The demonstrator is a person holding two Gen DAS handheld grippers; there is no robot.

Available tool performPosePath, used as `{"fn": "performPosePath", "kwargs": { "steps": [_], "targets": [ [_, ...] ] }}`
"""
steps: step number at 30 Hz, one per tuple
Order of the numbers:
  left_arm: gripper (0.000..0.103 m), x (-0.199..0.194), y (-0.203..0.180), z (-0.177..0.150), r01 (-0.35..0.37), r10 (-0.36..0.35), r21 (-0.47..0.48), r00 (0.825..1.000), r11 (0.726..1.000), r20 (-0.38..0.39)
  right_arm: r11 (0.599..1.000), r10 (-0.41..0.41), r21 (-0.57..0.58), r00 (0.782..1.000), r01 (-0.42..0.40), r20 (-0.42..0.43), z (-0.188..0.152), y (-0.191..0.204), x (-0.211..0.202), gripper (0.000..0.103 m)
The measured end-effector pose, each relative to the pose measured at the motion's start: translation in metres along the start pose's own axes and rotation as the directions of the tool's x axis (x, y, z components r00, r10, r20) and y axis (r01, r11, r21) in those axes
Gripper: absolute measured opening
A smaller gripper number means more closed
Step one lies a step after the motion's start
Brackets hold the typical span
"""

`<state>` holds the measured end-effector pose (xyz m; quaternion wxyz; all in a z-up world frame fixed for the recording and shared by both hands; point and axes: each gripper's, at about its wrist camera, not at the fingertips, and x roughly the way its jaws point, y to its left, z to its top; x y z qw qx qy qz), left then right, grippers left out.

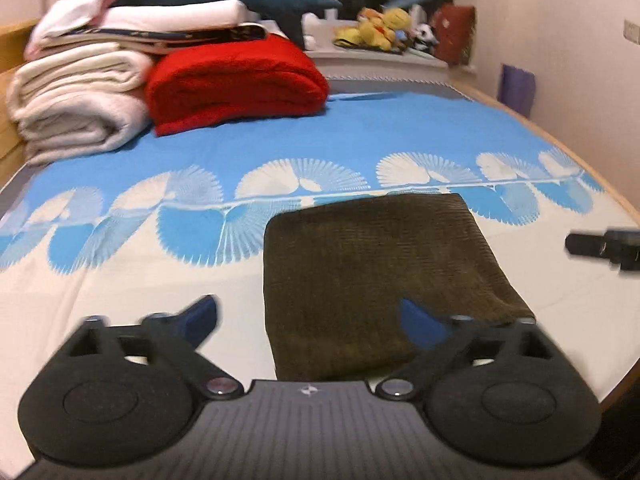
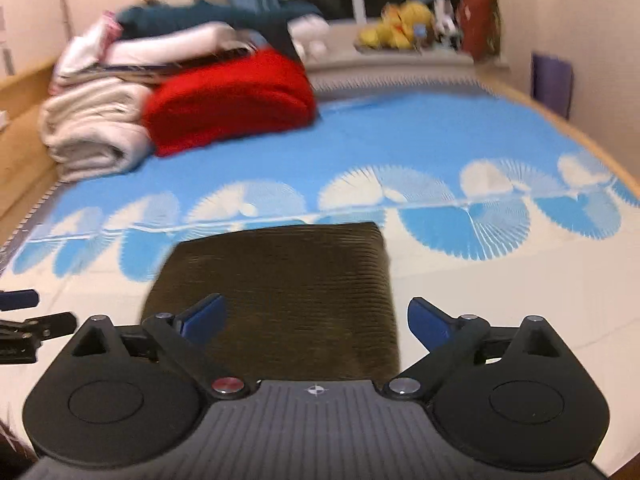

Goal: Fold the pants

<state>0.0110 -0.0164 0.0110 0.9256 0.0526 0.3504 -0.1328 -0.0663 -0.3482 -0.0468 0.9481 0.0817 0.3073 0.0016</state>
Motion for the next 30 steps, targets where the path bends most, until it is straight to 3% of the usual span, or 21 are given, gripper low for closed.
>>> {"fn": "performPosePath", "kwargs": {
  "steps": [4,6,8,12,15,24,30],
  "targets": [
    [0.103,-0.004,-0.008,-0.047,0.058,-0.062,-0.08,0.997,0.995,-0.051,0.995,-0.011,0.095,1.0,0.011,0.001,-0.041,0.015,-0.015,0.099],
    [0.103,0.007,-0.007,-0.062,0.005,-0.016,-0.09,0.992,0.996,-0.129,0.995,-0.028,0.094,0.999,0.031,-0.031,-0.057,0.023,-0.007,0.099],
    [0.103,0.012,0.0,-0.061,-0.037,0.019,-0.118,0.989,0.992,-0.148,0.993,-0.094,0.072,0.994,0.098,-0.063,-0.07,0.032,-0.002,0.098],
    [0.103,0.027,0.013,-0.056,-0.082,0.058,-0.133,0.982,0.988,-0.178,0.991,-0.105,0.063,0.985,0.115,-0.138,-0.074,0.038,0.011,0.098],
    [0.103,0.036,0.012,-0.054,-0.066,0.033,-0.153,0.978,0.986,-0.207,0.991,-0.117,0.052,0.983,0.125,-0.138,-0.076,0.041,0.013,0.098],
    [0.103,0.046,-0.018,-0.059,-0.003,-0.006,-0.056,0.986,0.998,-0.165,0.992,-0.122,0.019,0.98,0.126,-0.155,-0.08,0.044,0.023,0.098],
    [0.103,0.06,-0.014,-0.059,-0.009,-0.011,-0.106,0.983,0.994,-0.185,0.991,-0.131,-0.003,0.978,0.132,-0.16,-0.08,0.041,0.027,0.098]
  ]
}}
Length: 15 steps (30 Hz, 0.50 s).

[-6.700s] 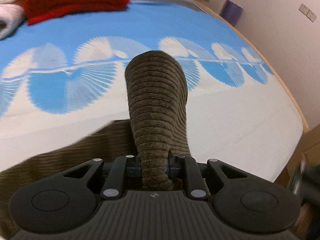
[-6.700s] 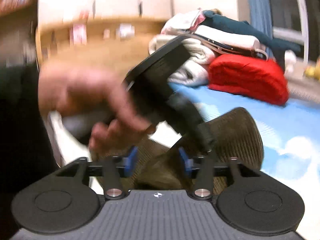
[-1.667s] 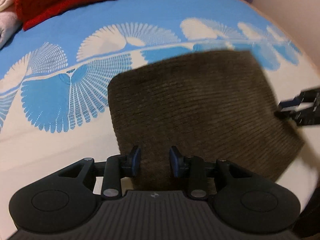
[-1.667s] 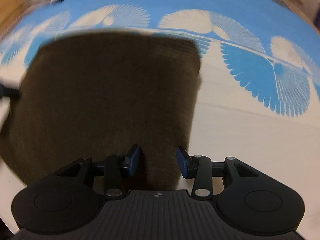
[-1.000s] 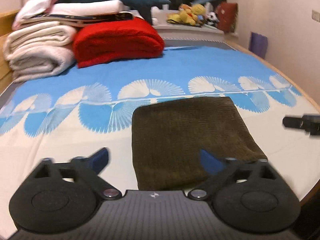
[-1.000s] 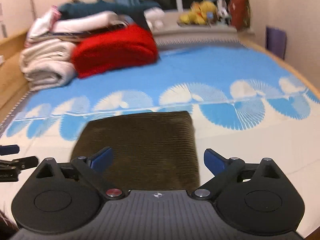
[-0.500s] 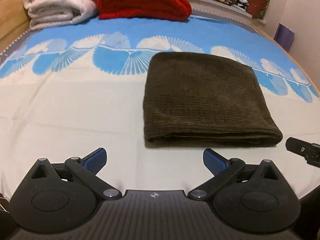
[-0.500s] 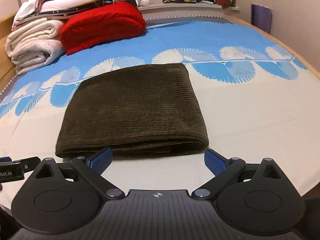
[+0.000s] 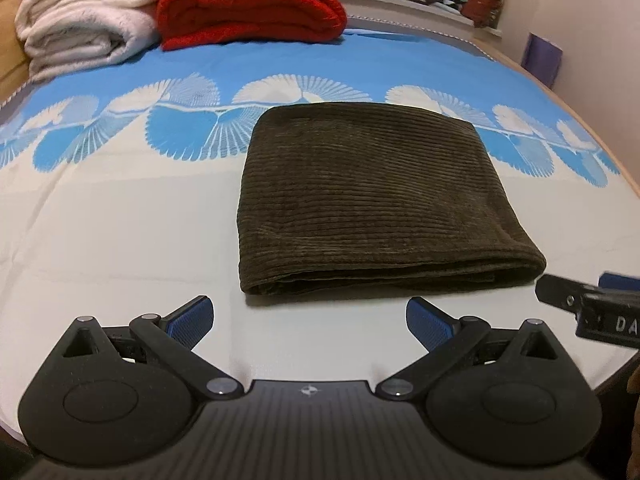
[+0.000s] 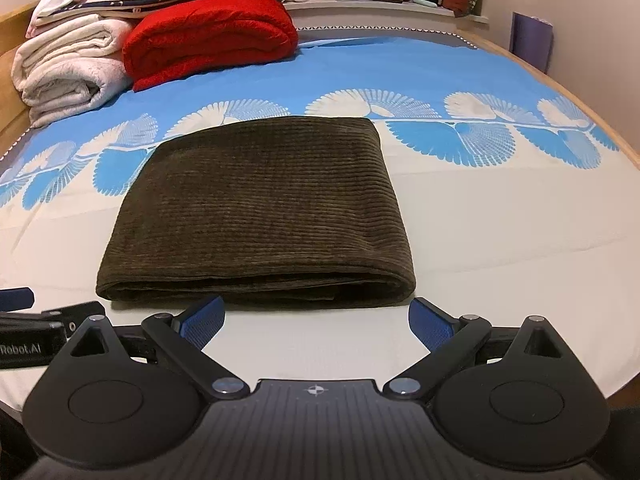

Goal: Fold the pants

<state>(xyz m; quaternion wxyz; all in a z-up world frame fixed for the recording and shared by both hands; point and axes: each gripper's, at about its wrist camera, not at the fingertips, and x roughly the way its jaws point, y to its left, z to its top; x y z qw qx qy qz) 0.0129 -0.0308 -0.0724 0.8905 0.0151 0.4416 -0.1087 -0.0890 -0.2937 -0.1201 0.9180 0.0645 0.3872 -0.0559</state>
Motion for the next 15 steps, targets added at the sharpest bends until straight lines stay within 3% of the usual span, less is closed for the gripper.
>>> {"fn": "performPosePath", "kwargs": {
  "steps": [15],
  "targets": [
    [0.103,0.013,-0.006,0.0,0.01,-0.01,0.025,1.0,1.0,-0.008,1.0,-0.012,-0.019,1.0,0.012,-0.023,0.001,0.005,0.01,0.098]
  ]
}}
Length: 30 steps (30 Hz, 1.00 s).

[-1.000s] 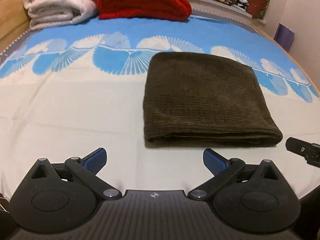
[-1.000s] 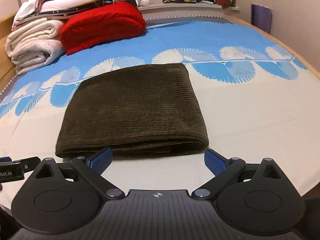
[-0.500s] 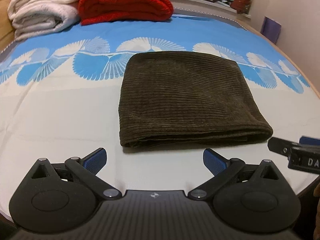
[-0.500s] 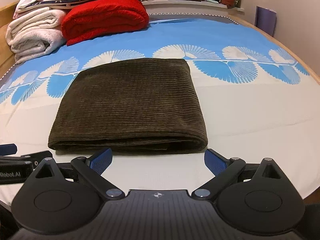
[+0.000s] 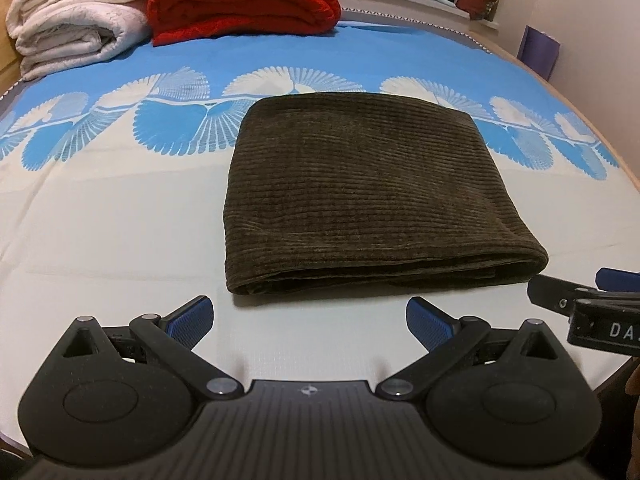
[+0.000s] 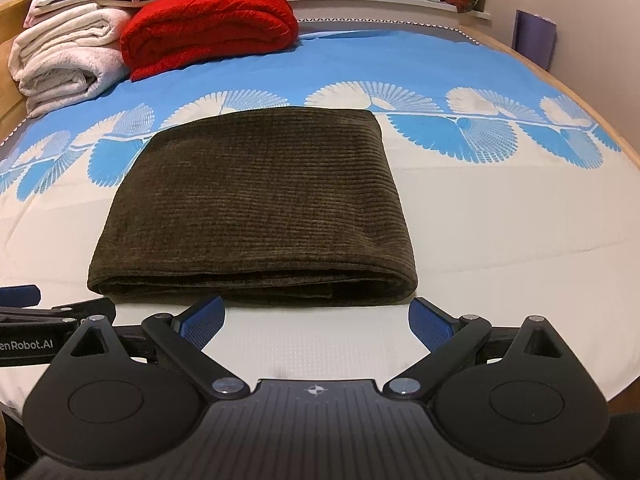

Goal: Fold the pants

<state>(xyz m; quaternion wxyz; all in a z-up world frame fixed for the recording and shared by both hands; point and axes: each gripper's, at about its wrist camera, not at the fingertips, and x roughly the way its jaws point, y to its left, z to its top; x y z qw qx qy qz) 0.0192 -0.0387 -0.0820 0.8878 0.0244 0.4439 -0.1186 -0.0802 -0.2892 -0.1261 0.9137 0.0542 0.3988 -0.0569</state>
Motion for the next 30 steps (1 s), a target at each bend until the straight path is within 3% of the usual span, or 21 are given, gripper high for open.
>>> {"fn": "performPosePath", "kwargs": {
  "steps": [30],
  "targets": [
    [0.103,-0.0009,0.0032,-0.002,0.0,0.0,-0.011,1.0,1.0,0.004,0.999,-0.012,-0.036,1.0,0.012,-0.003,-0.0031,0.0031,-0.0001,0.098]
  ]
}}
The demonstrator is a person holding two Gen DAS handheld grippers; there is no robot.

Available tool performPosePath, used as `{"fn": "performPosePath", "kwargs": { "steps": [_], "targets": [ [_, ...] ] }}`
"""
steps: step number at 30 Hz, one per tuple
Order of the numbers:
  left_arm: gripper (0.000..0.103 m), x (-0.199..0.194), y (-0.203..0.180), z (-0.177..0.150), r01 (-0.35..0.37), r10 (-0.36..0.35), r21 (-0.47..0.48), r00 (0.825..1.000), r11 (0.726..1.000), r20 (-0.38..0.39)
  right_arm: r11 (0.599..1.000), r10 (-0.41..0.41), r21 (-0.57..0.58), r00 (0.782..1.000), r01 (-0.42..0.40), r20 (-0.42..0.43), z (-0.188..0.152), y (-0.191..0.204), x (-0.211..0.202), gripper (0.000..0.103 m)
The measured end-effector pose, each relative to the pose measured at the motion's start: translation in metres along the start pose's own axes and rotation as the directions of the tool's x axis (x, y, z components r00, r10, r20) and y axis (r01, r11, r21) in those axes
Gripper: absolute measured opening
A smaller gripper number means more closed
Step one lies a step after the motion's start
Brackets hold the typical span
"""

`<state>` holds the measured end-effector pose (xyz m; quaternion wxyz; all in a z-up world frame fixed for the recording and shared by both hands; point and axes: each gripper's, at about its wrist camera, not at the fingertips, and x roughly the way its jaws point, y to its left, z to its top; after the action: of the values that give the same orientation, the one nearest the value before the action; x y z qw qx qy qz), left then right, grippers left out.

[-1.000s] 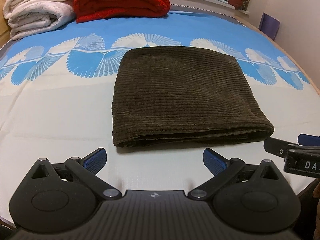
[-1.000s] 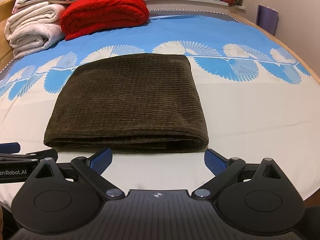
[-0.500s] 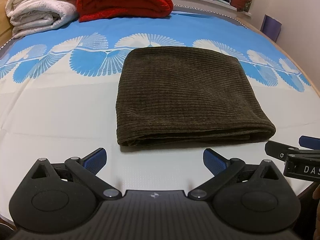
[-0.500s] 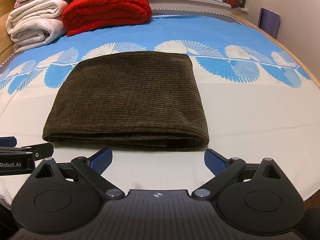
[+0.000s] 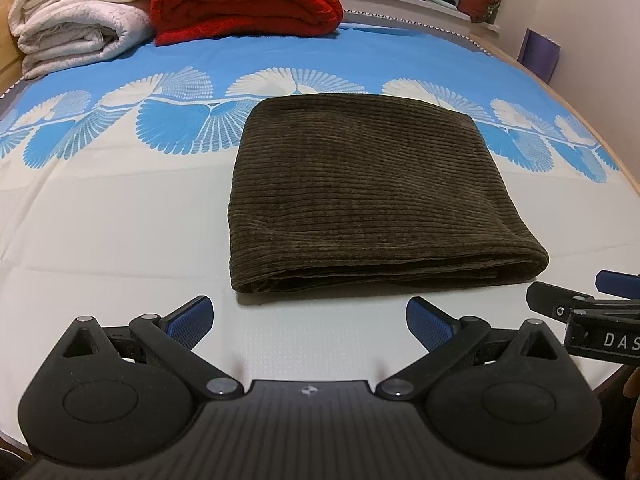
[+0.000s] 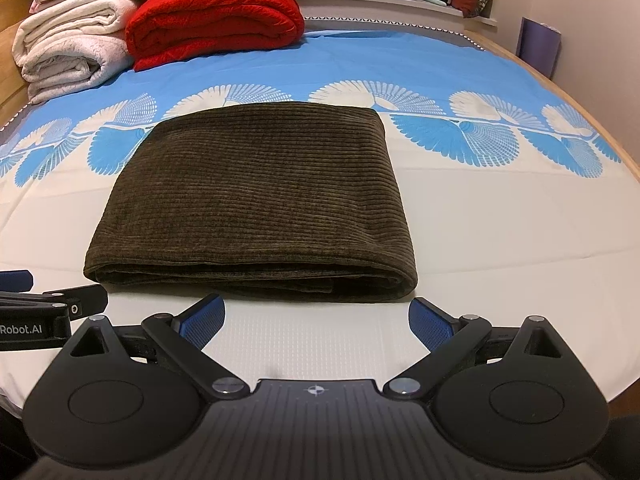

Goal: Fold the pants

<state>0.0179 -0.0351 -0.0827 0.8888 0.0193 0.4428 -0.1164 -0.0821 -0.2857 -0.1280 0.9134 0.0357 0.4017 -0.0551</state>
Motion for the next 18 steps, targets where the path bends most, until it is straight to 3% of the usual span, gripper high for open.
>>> {"fn": "performPosePath", "kwargs": {
  "steps": [18],
  "targets": [
    [0.103,-0.002,-0.0008,-0.0008,0.014,-0.014,0.015,1.0,1.0,0.008,1.0,-0.002,0.001,1.0,0.002,0.0,0.0002,0.0011,0.0002,0.098]
  ]
}}
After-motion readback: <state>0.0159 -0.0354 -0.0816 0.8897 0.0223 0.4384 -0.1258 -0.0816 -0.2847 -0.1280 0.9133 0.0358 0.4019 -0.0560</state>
